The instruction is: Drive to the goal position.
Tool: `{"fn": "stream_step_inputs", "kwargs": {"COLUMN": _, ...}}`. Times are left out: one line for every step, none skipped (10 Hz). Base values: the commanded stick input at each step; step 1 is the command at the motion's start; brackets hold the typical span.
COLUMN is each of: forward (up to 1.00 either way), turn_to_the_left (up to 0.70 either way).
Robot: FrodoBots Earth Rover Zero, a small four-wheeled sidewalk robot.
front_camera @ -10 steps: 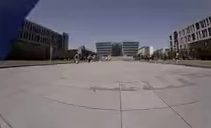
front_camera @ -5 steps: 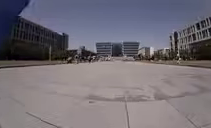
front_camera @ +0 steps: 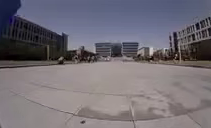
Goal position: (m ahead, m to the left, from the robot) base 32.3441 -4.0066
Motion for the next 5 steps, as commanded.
{"fn": "stream_step_inputs", "kwargs": {"forward": 1.00, "turn_to_the_left": -0.34}}
{"fn": "stream_step_inputs", "kwargs": {"forward": 1.00, "turn_to_the_left": 0.00}}
{"fn": "stream_step_inputs", "kwargs": {"forward": 1.00, "turn_to_the_left": 0.00}}
{"fn": "stream_step_inputs", "kwargs": {"forward": 1.00, "turn_to_the_left": 0.00}}
{"fn": "stream_step_inputs", "kwargs": {"forward": 1.00, "turn_to_the_left": 0.00}}
